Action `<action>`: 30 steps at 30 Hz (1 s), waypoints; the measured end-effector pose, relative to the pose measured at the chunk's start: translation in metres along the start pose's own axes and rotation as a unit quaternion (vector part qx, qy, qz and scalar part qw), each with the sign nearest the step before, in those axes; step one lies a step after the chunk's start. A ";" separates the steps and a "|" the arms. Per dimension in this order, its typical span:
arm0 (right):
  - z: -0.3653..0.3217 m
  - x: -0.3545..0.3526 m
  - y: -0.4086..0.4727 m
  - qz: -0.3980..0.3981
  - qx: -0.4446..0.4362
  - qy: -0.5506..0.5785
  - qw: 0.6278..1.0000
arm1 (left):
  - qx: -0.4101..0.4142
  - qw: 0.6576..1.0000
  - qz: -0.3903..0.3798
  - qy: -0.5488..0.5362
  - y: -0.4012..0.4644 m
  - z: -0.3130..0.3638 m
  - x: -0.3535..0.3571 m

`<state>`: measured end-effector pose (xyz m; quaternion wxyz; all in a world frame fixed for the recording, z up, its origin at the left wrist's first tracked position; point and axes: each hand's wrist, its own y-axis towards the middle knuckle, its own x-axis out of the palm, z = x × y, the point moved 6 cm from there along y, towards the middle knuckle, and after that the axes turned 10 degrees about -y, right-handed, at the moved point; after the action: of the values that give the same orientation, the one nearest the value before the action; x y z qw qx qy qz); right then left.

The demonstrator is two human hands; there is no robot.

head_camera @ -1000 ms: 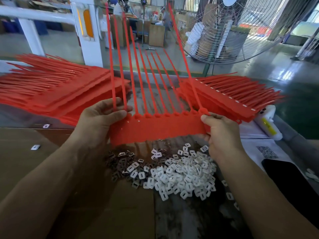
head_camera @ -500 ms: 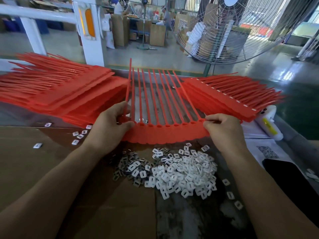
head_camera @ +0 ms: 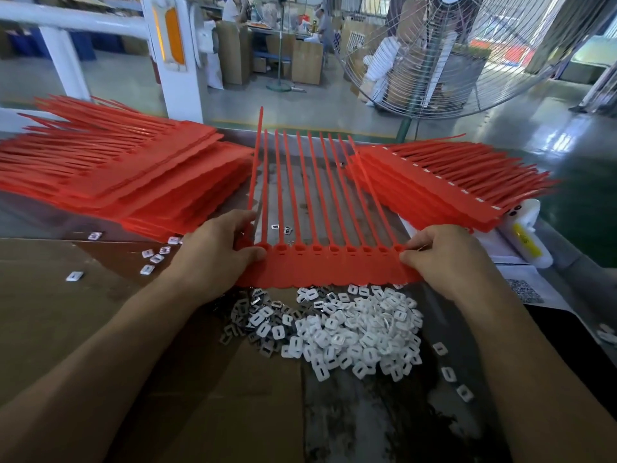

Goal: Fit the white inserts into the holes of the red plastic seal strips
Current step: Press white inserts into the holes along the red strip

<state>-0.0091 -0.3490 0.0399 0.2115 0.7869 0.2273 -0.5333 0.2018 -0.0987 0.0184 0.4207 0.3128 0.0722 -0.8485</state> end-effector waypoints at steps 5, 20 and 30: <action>-0.027 -0.005 -0.012 0.044 -0.112 0.020 0.992 | -0.008 1.000 -0.010 0.009 -0.002 0.000 -0.001; -0.125 0.042 -0.083 -0.142 -0.438 -0.006 0.888 | -0.004 0.999 -0.023 0.028 -0.004 -0.002 0.000; -0.123 0.045 -0.085 -0.165 -0.436 -0.013 0.885 | -0.002 0.998 -0.043 0.037 -0.007 0.000 0.000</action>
<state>0.0469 -0.2037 0.0321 0.4447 0.5599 0.5608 -0.4175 0.1960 -0.0943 0.0174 0.3811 0.3396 0.1026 -0.8538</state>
